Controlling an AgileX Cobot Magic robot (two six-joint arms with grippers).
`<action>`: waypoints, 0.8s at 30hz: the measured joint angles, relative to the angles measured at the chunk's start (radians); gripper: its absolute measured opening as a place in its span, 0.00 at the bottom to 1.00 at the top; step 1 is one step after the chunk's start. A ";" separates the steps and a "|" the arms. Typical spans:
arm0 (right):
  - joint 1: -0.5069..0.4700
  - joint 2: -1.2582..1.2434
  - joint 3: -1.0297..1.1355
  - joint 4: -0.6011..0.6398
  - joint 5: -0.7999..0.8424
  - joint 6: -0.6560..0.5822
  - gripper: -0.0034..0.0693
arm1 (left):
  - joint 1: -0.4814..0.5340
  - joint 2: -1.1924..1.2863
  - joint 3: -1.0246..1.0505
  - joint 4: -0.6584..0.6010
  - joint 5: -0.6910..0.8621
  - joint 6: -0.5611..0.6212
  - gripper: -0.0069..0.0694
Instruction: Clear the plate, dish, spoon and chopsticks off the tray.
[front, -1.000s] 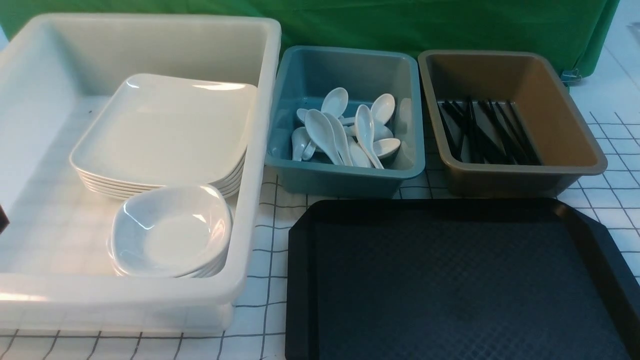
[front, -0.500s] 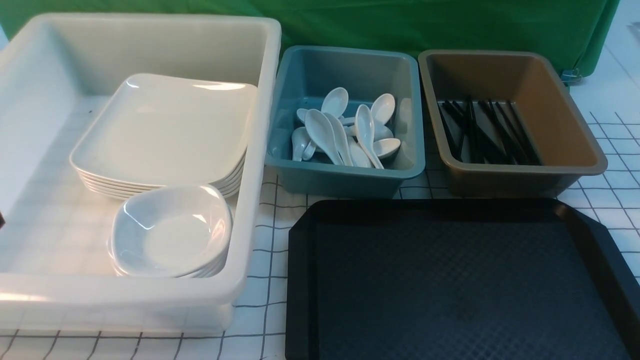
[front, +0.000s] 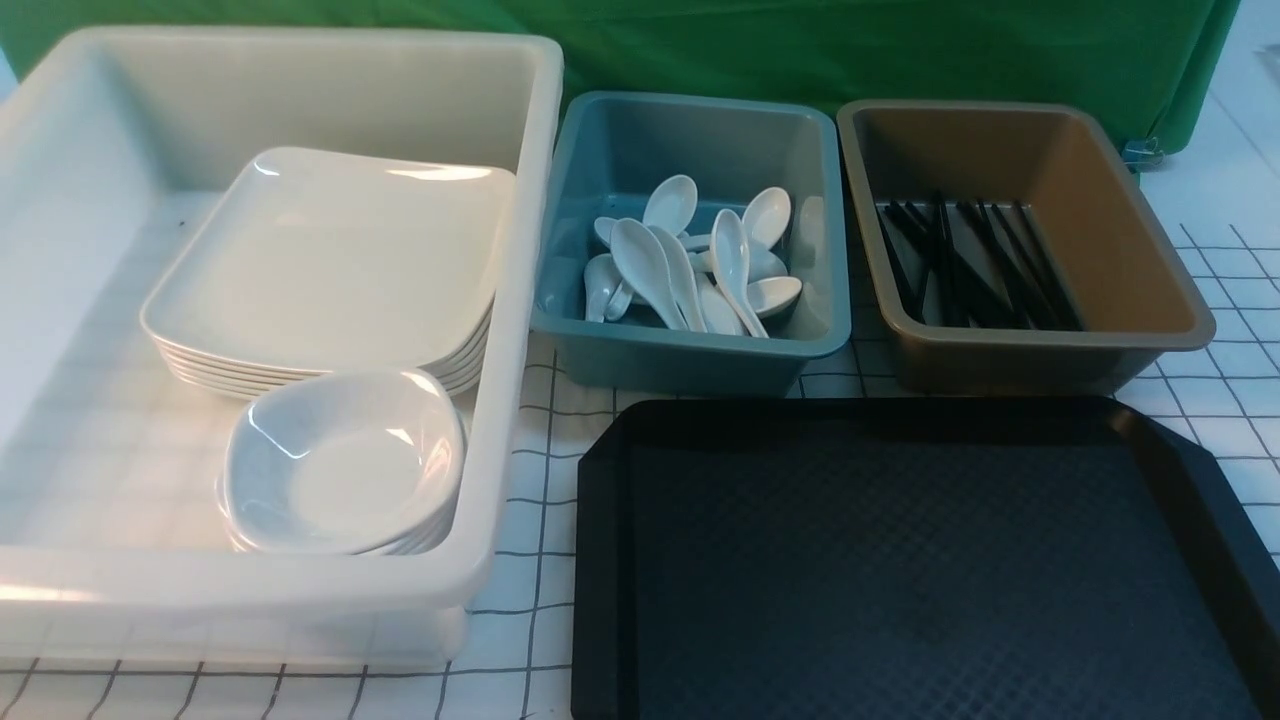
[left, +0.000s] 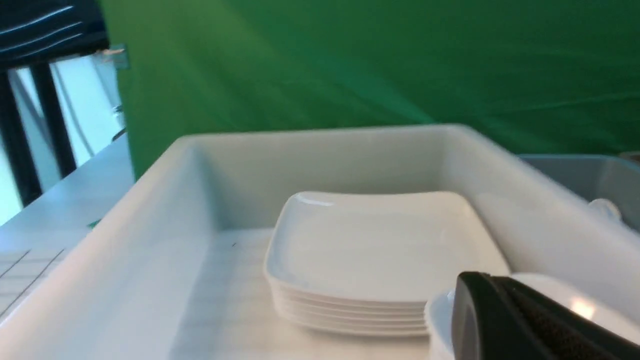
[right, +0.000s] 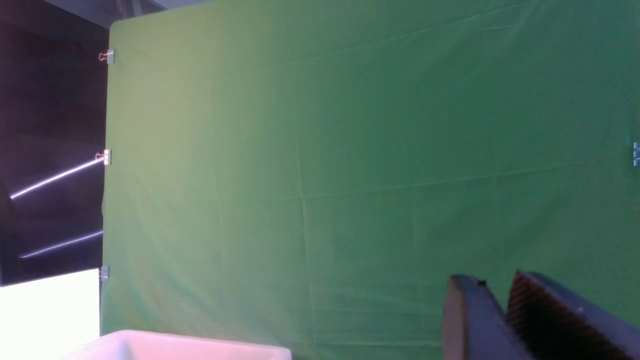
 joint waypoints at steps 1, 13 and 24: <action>0.000 0.000 0.000 0.000 0.000 0.000 0.24 | 0.009 -0.007 0.020 0.002 0.007 0.001 0.10; 0.000 0.000 0.000 0.000 0.000 0.000 0.28 | -0.051 -0.020 0.048 0.037 0.148 0.002 0.10; 0.000 0.000 0.000 0.000 0.000 0.000 0.32 | -0.060 -0.020 0.048 0.041 0.149 0.001 0.10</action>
